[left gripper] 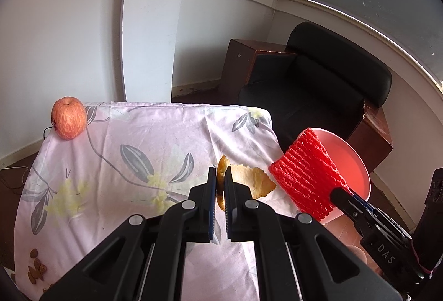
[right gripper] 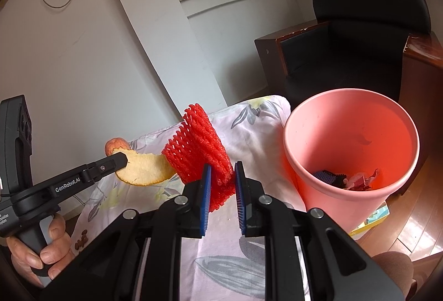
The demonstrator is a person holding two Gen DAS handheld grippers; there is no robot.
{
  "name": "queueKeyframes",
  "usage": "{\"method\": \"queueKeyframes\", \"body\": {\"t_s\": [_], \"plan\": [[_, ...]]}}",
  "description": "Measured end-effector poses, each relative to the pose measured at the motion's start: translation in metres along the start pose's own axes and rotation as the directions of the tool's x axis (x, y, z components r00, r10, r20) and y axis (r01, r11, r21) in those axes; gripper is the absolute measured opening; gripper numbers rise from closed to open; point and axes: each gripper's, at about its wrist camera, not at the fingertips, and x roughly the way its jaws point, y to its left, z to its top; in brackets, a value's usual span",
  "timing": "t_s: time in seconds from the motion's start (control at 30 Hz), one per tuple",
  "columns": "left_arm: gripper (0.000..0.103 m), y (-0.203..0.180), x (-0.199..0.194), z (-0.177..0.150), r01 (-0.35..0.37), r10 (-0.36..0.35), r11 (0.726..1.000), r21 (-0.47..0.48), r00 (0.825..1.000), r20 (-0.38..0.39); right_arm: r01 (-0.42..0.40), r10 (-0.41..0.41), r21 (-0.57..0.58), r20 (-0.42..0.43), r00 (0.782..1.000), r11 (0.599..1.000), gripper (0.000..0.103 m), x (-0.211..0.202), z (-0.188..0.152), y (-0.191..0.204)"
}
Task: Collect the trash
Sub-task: 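Carry bread crust and red foam net in both tools over pink bucket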
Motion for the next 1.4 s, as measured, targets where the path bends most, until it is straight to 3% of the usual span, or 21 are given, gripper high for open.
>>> {"method": "queueKeyframes", "body": {"t_s": [0.47, 0.93, 1.4], "plan": [[0.005, -0.039, 0.011, 0.011, 0.063, -0.064, 0.996, 0.068, 0.998, 0.009, 0.058, -0.061, 0.069, 0.049, 0.997, 0.996, 0.017, -0.008, 0.008, -0.037], [0.005, -0.101, 0.042, 0.021, 0.143, -0.145, 0.977, 0.157, 0.989, 0.007, 0.161, -0.18, 0.165, 0.102, 0.978, 0.973, 0.017, -0.018, 0.025, -0.104], [0.005, -0.165, 0.097, 0.014, 0.205, -0.194, 0.948, 0.244, 0.978, -0.071, 0.265, -0.286, 0.216, 0.071, 0.956, 0.94, 0.017, -0.007, 0.02, -0.156]]}}
